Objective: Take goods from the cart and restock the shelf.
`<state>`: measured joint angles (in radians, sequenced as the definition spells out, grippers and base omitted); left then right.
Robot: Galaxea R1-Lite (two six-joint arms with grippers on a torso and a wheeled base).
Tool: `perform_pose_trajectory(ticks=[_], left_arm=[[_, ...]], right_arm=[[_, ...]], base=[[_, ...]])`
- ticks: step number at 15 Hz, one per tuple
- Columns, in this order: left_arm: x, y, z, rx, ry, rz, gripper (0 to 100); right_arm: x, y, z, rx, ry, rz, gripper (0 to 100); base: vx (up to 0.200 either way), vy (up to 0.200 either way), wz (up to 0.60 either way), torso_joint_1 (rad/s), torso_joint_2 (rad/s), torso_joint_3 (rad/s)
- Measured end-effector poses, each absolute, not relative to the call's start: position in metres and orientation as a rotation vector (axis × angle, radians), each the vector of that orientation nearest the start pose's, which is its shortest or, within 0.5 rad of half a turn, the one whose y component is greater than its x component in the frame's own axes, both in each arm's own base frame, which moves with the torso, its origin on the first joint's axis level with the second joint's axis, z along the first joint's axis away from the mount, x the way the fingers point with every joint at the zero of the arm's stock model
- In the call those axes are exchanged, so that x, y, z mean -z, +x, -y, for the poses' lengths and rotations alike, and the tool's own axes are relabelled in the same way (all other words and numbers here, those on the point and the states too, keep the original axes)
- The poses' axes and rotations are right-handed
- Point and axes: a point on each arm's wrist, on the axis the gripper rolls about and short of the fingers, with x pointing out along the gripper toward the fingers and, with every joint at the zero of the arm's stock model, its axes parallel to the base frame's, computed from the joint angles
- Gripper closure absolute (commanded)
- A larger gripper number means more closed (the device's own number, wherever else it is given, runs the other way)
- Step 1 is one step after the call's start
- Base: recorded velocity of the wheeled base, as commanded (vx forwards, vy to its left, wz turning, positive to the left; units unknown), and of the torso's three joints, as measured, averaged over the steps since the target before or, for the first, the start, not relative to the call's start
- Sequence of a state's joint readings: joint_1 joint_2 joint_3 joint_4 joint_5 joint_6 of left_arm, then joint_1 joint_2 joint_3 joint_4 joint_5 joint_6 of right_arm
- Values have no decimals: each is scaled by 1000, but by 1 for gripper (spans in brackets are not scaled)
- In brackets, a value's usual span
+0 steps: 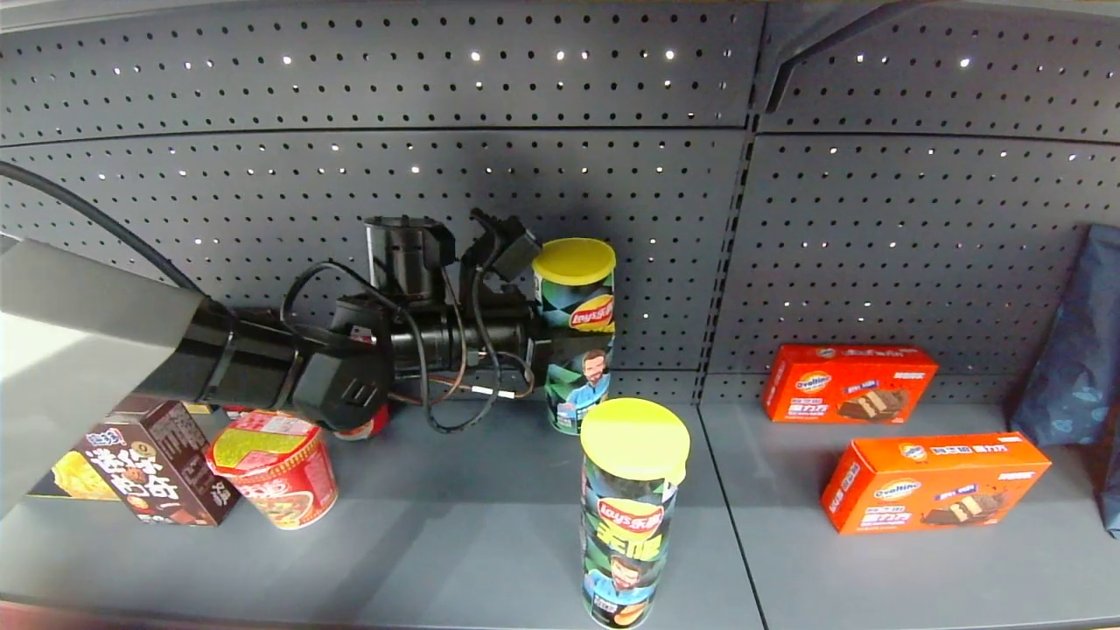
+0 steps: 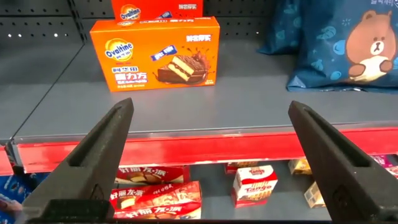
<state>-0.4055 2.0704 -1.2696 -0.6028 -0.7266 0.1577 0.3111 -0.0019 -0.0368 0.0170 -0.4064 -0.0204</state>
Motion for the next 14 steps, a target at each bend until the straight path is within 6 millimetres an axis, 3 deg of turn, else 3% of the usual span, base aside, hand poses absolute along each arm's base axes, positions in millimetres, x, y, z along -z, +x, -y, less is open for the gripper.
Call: perform_pose_trajectory(ticks=[6, 14], left_arm=[[-151, 388, 194, 1166, 104, -144, 100], [-132, 399, 201, 1170, 100, -172, 100]], right_arm=[[-84, -24, 17, 89, -13, 21, 0], [-84, -24, 17, 90, -10, 21, 0]], base=[[0, 0, 0, 0, 0, 0], [0, 0, 0, 0, 0, 0]])
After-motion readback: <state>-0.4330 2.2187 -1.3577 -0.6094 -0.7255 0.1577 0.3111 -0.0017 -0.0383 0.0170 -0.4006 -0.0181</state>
